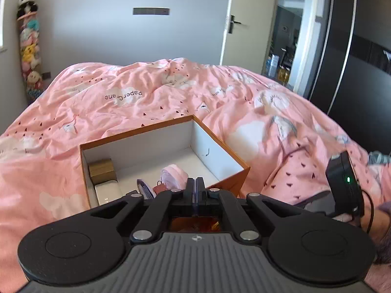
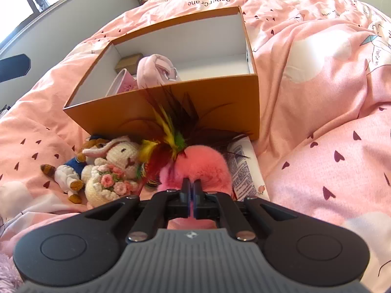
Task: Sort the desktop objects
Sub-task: 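Lift the feather toy and pompom up over the box with both grippers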
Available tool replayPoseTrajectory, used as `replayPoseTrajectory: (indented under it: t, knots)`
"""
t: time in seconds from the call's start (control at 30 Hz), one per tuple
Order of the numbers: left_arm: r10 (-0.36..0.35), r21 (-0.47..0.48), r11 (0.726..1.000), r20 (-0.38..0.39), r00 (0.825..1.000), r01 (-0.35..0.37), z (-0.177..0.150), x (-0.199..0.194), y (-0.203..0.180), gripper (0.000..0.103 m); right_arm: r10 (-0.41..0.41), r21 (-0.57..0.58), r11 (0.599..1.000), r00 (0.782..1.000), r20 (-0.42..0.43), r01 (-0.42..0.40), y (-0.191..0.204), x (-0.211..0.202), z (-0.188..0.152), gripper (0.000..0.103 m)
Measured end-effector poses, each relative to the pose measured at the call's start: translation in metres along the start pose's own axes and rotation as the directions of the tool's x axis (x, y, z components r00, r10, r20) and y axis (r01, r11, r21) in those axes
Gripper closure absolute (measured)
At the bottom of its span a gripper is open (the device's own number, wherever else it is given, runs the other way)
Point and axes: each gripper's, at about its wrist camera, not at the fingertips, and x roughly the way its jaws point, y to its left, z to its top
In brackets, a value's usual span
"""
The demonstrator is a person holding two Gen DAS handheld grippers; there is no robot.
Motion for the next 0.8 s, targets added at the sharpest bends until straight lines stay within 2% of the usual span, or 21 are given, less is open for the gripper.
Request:
replayPoseTrajectory:
  t: [0.07,0.1,0.23,0.3,0.37,0.43,0.5,0.57,0.63,0.73,0.8]
  knots:
    - [0.008,0.056,0.998,-0.024,1.0,-0.007,-0.007,0.01,-0.01,0.098,-0.013,0.01,1.0,1.0,0.001,0.013,-0.002,-0.002,-0.001,0.102]
    - [0.005,0.073,0.997,-0.04,0.999,-0.002,-0.01,0.015,-0.013,0.089,-0.016,0.014,1.0,1.0,0.002,0.016,-0.004,-0.004,-0.001,0.102]
    - [0.012,0.11,0.994,-0.072,0.997,-0.004,-0.027,0.038,-0.027,0.067,-0.03,0.039,0.999,1.0,-0.006,0.03,-0.013,-0.005,-0.003,0.102]
    - [0.034,0.147,0.989,-0.061,0.998,-0.025,-0.036,0.046,-0.033,0.042,-0.033,0.054,0.998,0.999,-0.014,0.033,-0.017,-0.003,-0.004,0.102]
    - [0.056,0.174,0.984,-0.07,0.996,-0.043,-0.04,0.052,-0.037,0.039,-0.032,0.062,0.997,0.999,-0.015,0.033,-0.019,-0.001,-0.005,0.102]
    - [0.06,0.151,0.988,-0.099,0.993,-0.045,-0.042,0.057,-0.036,0.029,-0.031,0.068,0.997,0.999,-0.014,0.032,-0.02,0.0,-0.005,0.102]
    - [0.046,0.109,0.994,-0.137,0.99,-0.031,-0.044,0.064,-0.034,0.027,-0.03,0.072,0.997,0.999,-0.013,0.031,-0.021,0.001,-0.005,0.101]
    - [0.015,0.118,0.993,-0.199,0.98,0.009,-0.049,0.076,-0.036,0.027,-0.03,0.077,0.997,0.999,-0.014,0.031,-0.022,0.001,-0.006,0.101]
    - [0.024,0.173,0.985,-0.219,0.975,0.014,-0.057,0.088,-0.043,0.029,-0.031,0.081,0.996,0.999,-0.014,0.032,-0.022,0.001,-0.006,0.101]
    - [0.058,0.304,0.953,-0.241,0.969,0.019,-0.068,0.106,-0.056,0.035,-0.033,0.089,0.995,0.999,-0.016,0.034,-0.025,0.001,-0.006,0.101]
    - [0.058,0.341,0.939,-0.256,0.965,0.034,-0.07,0.115,-0.059,0.041,-0.035,0.094,0.995,0.999,-0.02,0.037,-0.026,0.002,-0.006,0.1]
